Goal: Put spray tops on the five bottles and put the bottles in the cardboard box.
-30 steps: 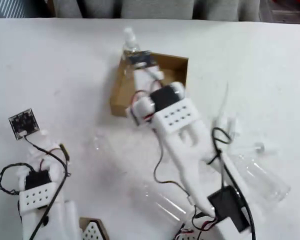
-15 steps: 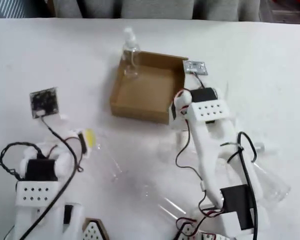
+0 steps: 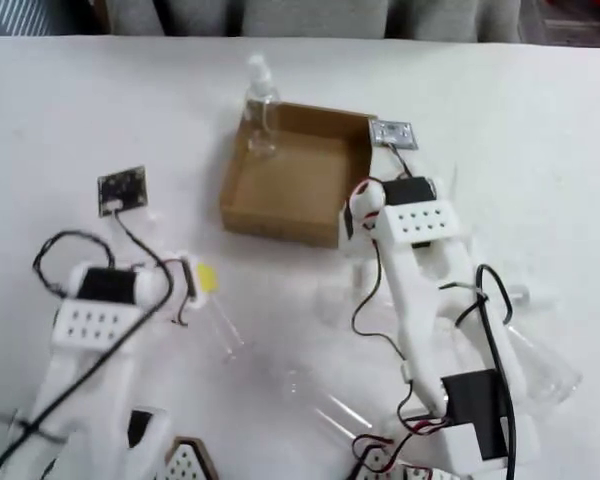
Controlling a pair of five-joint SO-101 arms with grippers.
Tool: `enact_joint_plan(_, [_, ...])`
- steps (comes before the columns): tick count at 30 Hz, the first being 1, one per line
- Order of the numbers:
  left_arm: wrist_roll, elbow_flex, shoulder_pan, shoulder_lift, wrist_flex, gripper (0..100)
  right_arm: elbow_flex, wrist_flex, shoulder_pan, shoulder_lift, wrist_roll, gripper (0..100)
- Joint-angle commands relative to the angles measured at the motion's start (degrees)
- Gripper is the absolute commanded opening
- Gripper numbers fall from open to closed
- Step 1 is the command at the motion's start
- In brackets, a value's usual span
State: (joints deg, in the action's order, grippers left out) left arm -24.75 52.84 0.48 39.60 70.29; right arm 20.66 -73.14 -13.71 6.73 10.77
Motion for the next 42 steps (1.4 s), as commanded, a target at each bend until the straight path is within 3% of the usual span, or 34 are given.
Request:
enact_joint_plan(1, [-1.3,-4.0,0.7,-6.4,0.1,25,-0.3,0.9,0.6,0.7,-0.7,1.6])
enact_joint_plan(15, [-3.9,-4.0,3.6,-22.2,-7.1,25,-0.2,1.7,0.7,0.7,-2.8,1.6])
enact_joint_plan(26, [-4.1,-4.1,3.3,-23.1,-13.5,25,-0.2,1.7,0.7,0.7,-3.3,1.6])
enact_joint_plan(30, [-4.2,-6.6,3.0,-23.1,-11.4,27,-0.2,1.7,0.7,0.7,-3.4,1.6])
enact_joint_plan(37, [-4.2,-12.3,1.3,-23.5,-2.9,43,-0.3,1.7,0.7,0.7,-3.4,1.6])
enact_joint_plan(42, [-4.2,-12.6,1.2,-23.6,-2.9,38,-0.3,1.7,0.7,0.7,-3.4,1.6])
